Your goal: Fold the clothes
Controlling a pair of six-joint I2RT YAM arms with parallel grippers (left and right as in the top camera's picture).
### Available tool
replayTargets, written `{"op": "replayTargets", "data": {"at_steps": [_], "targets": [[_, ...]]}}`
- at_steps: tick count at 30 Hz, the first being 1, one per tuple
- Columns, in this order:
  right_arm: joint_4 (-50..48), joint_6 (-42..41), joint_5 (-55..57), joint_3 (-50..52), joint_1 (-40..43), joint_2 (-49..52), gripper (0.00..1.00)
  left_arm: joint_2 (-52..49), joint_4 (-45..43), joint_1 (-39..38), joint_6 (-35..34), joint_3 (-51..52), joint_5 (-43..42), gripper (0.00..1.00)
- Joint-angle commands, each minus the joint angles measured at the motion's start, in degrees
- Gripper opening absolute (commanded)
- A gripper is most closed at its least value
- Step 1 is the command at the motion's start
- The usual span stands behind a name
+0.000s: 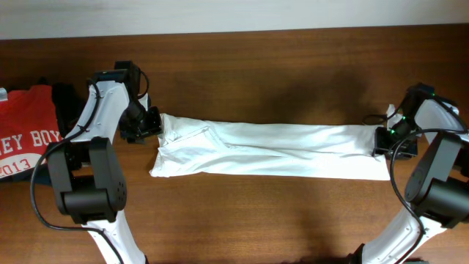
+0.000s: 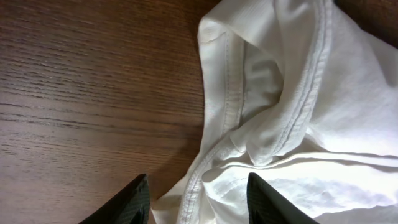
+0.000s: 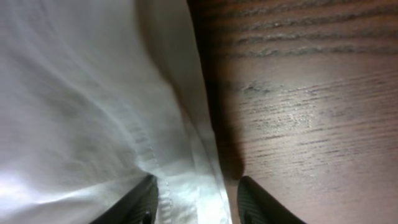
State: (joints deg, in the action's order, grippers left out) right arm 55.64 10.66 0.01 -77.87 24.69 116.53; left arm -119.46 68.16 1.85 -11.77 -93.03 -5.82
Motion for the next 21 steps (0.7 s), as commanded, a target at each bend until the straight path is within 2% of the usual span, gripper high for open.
{"op": "replayTargets", "data": {"at_steps": [1, 8, 10, 14, 15, 19, 21], "targets": [[-2.58, -0.37, -2.60, 4.48, -0.24, 2.89, 0.36, 1.49, -0.07, 0.09, -0.15, 0.24, -0.85, 0.50], [-2.67, -0.37, -2.56, 4.61, -0.22, 2.89, 0.30, 1.49, 0.24, 0.09, -0.13, 0.24, -0.83, 0.50], [-3.74, -0.39, -0.42, 4.61, -0.17, 2.89, 0.43, 1.49, 0.24, 0.09, -0.13, 0.24, -0.83, 0.50], [-5.64, -0.37, 1.40, 4.63, -0.17, 2.89, 0.48, 1.49, 0.90, 0.09, -0.13, 0.26, -0.83, 0.50], [-6.10, -0.35, 0.31, 4.87, -0.17, 2.89, 0.52, 1.49, 1.03, 0.09, -0.13, 0.24, -0.83, 0.50], [-8.68, -0.35, -4.11, 8.90, -0.24, 2.89, 0.53, 1.49, 1.03, 0.09, -0.13, 0.24, -0.83, 0.50], [-9.22, -0.35, -5.35, 9.94, -0.24, 2.89, 0.50, 1.49, 0.98, 0.09, -0.13, 0.24, -0.81, 0.50]]}}
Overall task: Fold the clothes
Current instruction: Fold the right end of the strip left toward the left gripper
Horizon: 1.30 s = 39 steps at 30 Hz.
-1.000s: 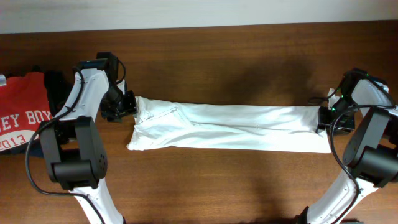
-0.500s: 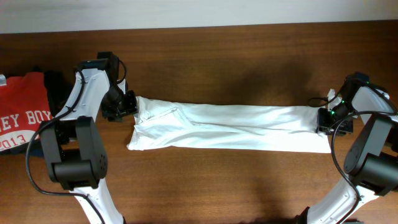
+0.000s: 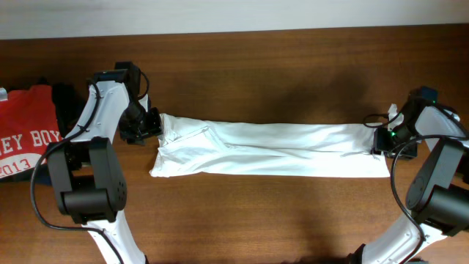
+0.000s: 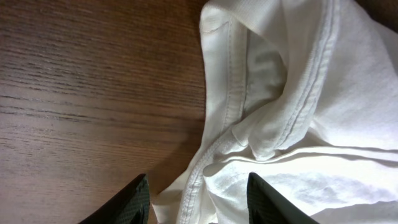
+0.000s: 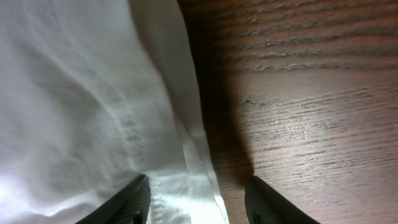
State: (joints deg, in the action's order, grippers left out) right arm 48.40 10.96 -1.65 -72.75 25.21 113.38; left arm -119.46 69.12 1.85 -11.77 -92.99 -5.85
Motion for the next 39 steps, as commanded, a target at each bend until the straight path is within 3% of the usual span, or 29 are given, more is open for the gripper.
{"op": "replayTargets", "data": {"at_steps": [1, 6, 8, 9, 11, 17, 22, 29, 39], "targets": [[-1.97, -0.66, -4.72, 4.83, -0.81, 6.03, 0.47, 1.49, 0.02, 0.09, -0.13, 0.20, -0.79, 0.50], [-1.81, -0.68, -6.36, 4.83, -0.81, 6.03, 0.26, 1.49, 0.07, 0.20, -0.13, 0.20, -0.81, 0.50], [-1.81, -0.68, -6.32, 4.83, -0.79, 6.03, 0.06, 1.49, 0.07, 0.20, -0.13, 0.20, -0.81, 0.50], [-1.73, -0.70, -6.32, 4.76, -0.81, 6.01, 0.04, 1.49, 0.07, 0.20, -0.13, 0.20, -0.81, 0.50], [0.26, -0.90, -6.27, 3.19, -0.76, 6.01, 0.04, 1.49, 0.04, 0.22, -0.13, 0.20, -0.76, 0.50], [19.23, -1.77, -7.28, -15.85, -1.75, 5.84, 0.04, 1.49, -0.55, 0.24, -0.13, 0.20, -0.79, 0.50], [29.20, -2.01, -7.41, -25.66, -11.43, 5.79, 0.04, 1.49, -1.22, 0.24, -0.13, 0.22, -0.79, 0.54], [30.84, -7.63, -7.45, -26.14, -29.88, 5.88, 0.04, 1.49, -0.96, 0.24, -0.13, 0.22, -0.81, 0.54], [23.04, -17.55, -9.11, -26.14, -45.68, 5.97, 0.04, 1.49, -0.96, 0.20, -0.13, 0.22, -0.81, 0.55]]}}
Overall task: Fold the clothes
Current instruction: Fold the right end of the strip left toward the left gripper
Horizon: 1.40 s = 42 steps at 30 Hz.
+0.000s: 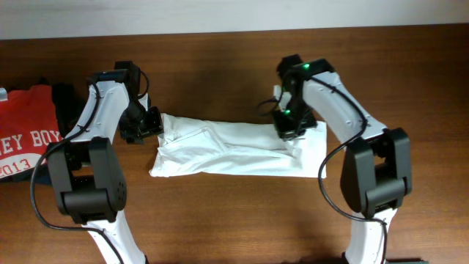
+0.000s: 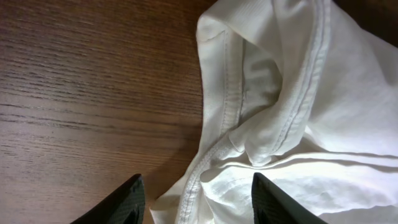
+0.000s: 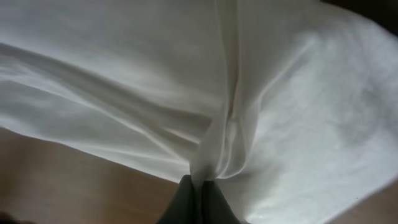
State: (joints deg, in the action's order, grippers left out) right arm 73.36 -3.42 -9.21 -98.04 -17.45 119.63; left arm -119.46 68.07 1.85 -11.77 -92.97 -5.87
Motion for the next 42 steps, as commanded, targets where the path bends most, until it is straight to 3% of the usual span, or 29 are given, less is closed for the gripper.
{"op": "replayTargets", "data": {"at_steps": [1, 7, 16, 17, 19, 20, 23, 28, 31, 35, 42], "targets": [[-2.95, -3.15, -1.79, -0.85, -4.04, -0.28, 0.04, 1.49, 0.09, 0.20, -0.13, 0.20, -0.79, 0.55], [-4.24, -4.37, -1.75, -0.85, -10.08, -0.26, 0.05, 1.49, 0.09, 0.20, -0.13, 0.20, -0.79, 0.55], [-4.20, -6.12, -8.20, -0.85, -10.78, -0.24, 0.11, 1.49, 0.09, 0.20, -0.13, 0.20, -0.76, 0.55], [-4.22, -6.12, -10.45, -0.85, -10.78, -0.24, 0.17, 1.49, 0.09, 0.20, -0.13, 0.20, -0.76, 0.55], [-4.11, -6.08, -12.13, -0.85, -10.78, -0.24, 0.48, 1.49, 0.09, 0.20, -0.13, 0.20, -0.76, 0.55], [-4.09, -6.08, -11.61, -0.85, -10.78, -0.24, 0.54, 1.49, 0.11, 0.20, -0.13, 0.20, -0.76, 0.55], [-4.11, -6.10, -9.38, -0.85, -10.60, -0.24, 0.52, 1.49, 0.31, 0.20, -0.11, 0.20, -0.79, 0.61], [-0.74, -6.14, -1.18, -0.94, -8.87, -0.42, 0.36, 1.49, 0.50, 0.20, 3.08, 0.20, -0.46, 0.64], [-1.25, -5.88, -1.27, -0.92, -8.17, -0.39, 0.45, 1.49, 0.61, 0.20, 3.13, 0.20, -0.37, 0.64], [-9.09, -5.95, 2.45, -0.59, -11.78, 0.07, 0.54, 1.49, 0.55, 0.20, 3.10, 0.20, -0.37, 0.64], [-15.82, -10.36, 11.43, -0.42, -15.91, 4.79, 0.55, 1.49, 1.99, 0.20, 3.13, 0.20, -0.37, 0.64]]}}
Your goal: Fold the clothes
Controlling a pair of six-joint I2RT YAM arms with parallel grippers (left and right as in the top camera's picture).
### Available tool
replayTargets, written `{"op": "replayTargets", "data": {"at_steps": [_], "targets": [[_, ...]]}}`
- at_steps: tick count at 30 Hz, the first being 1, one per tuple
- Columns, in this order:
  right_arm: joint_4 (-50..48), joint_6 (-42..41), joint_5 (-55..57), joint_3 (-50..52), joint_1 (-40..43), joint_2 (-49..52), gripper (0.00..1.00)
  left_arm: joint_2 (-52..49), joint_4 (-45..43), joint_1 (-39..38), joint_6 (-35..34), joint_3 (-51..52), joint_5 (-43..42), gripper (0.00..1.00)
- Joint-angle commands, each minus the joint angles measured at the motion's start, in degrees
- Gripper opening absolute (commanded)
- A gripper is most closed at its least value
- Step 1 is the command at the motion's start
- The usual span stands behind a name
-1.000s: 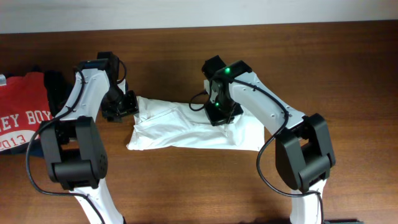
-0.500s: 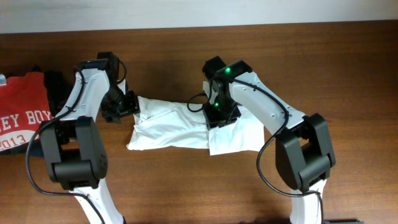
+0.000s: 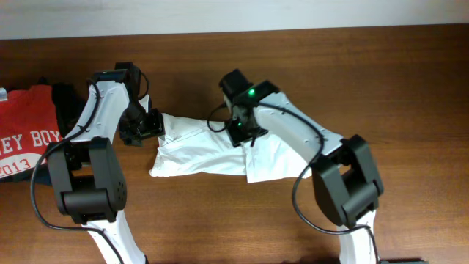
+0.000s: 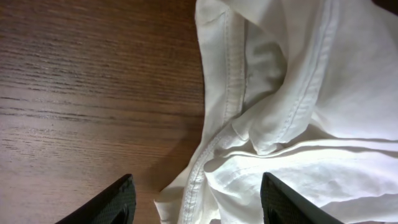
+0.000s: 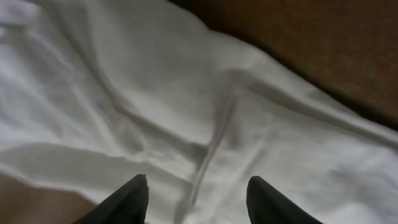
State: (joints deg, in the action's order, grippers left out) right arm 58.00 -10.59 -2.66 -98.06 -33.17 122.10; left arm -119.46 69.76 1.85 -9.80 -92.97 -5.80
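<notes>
A white garment [image 3: 194, 150] lies across the table's middle, its right part doubled back over itself into a flap [image 3: 282, 161]. My left gripper [image 3: 149, 126] stands open at the garment's left end; in the left wrist view the seamed hem [image 4: 205, 155] runs between the spread fingers of this gripper [image 4: 196, 182]. Open too, my right gripper [image 3: 240, 132] hovers over the garment's middle, and the right wrist view shows only creased white cloth [image 5: 186, 93] under the gripper [image 5: 196, 182], with nothing held.
A red printed shirt [image 3: 26, 143] lies at the left edge with a dark item [image 3: 66, 95] behind it. The brown wooden table [image 3: 388, 81] stretches out to the right of the garment.
My right gripper was shut on the garment's right end near the middle; now it is open further left over the garment, and the cloth lies folded over. The left gripper stayed put, open.
The garment first lay stretched out long, with an open gripper at each end. The right gripper stayed open at the right end, then was shut on it and held it near the middle. Now that end lies let go over the garment, which is about half as long.
</notes>
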Motion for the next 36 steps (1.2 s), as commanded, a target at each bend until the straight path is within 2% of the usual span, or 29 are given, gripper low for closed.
{"op": "replayTargets", "data": {"at_steps": [1, 3, 6, 7, 9, 11, 18, 26, 27, 28, 29, 30, 33, 34, 36], "targets": [[-0.92, -3.26, 4.87, -0.39, -0.20, 2.99, 0.55, 1.49, 0.33, 0.20, 1.16, 0.20, -0.44, 0.64], [-1.51, -3.26, 4.90, -0.39, -0.20, 3.89, 0.52, 1.49, 0.33, 0.20, 1.16, 0.20, -0.44, 0.64], [-1.51, -3.43, 6.99, -0.39, -0.13, 4.70, 0.38, 1.49, 0.33, 0.20, 1.16, 0.20, -0.42, 0.64], [-1.53, -3.45, 7.93, -0.39, -0.13, 4.70, 0.32, 1.49, 0.33, 0.20, 1.16, 0.20, -0.44, 0.64], [-1.46, -3.43, 9.90, -0.42, -0.07, 4.70, 0.12, 1.49, 0.33, 0.20, 1.16, 0.20, -0.44, 0.64], [-1.46, -3.48, 10.91, -0.42, 0.13, 4.70, 0.04, 1.49, 0.31, 0.20, 1.16, 0.20, -0.42, 0.64], [-0.61, -3.43, 10.12, -6.29, 3.23, 3.30, 0.04, 1.49, 0.33, 0.20, 1.16, 0.20, -0.42, 0.64], [2.67, -3.41, -1.07, -7.91, 2.40, 3.63, 0.07, 1.49, 0.20, 0.20, 1.14, 0.20, -0.42, 0.64], [3.32, -3.23, -1.49, -7.91, 2.21, 3.76, 0.09, 1.49, 0.13, 0.20, 1.16, 0.20, -0.42, 0.64], [4.07, -3.23, -1.68, -7.91, 1.92, 3.85, 0.16, 1.49, 0.04, 0.20, 1.16, 0.20, -0.42, 0.64], [4.44, -3.23, -1.68, -7.91, 1.68, 3.87, 0.31, 1.49, -0.07, 0.20, 1.14, 0.20, -0.42, 0.64], [4.66, -2.67, -1.62, -7.91, 1.64, 3.85, 0.40, 1.49, -0.15, 0.20, 1.14, 0.20, -0.42, 0.64], [8.52, -0.94, 1.77, -8.44, 2.82, 2.75, 0.32, 1.49, -0.13, 0.20, 1.16, 0.20, -0.44, 0.64], [11.10, -3.82, 5.22, -8.79, 4.09, 1.49, 0.28, 1.49, -0.15, 0.20, 1.16, 0.20, -0.42, 0.64], [15.32, -7.37, 9.25, -8.79, 6.69, -0.70, 0.27, 1.49, -0.15, 0.20, 1.16, 0.20, -0.42, 0.64]]}}
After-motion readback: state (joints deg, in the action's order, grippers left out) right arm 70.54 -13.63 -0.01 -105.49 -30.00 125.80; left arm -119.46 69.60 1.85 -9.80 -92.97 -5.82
